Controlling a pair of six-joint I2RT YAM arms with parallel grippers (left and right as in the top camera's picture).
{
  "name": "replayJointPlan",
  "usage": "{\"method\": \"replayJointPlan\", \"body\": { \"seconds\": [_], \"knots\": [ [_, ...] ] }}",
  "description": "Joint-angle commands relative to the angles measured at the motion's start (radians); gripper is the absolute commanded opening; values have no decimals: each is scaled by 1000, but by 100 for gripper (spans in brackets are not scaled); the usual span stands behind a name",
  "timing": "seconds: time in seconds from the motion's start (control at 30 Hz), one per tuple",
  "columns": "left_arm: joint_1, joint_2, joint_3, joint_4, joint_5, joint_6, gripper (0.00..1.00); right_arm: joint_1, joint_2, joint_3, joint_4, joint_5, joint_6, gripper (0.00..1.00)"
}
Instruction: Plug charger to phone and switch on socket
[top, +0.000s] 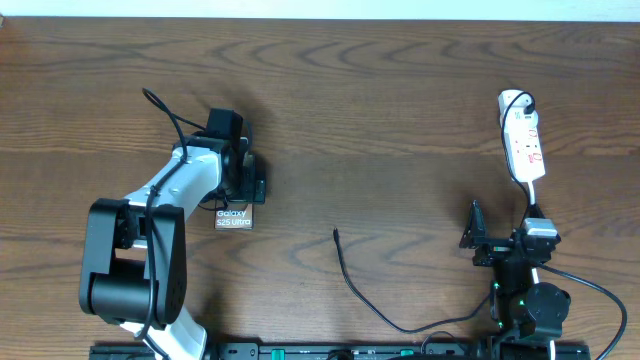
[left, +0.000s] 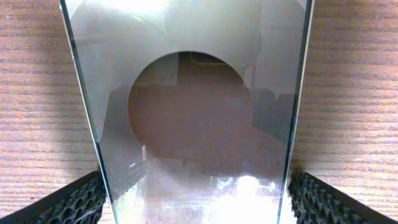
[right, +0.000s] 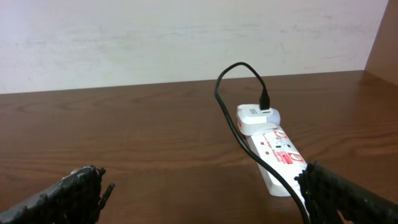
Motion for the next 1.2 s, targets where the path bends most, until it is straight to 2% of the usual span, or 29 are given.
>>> {"method": "replayJointPlan", "body": {
  "seconds": [0.0,1.17],
  "knots": [
    [-3,59,-58,-21,-18,14,92,8,-5,-2,-4,8,10,99],
    [-3,59,-58,-21,-18,14,88,8,-5,-2,-4,8,10,99]
  ]
}}
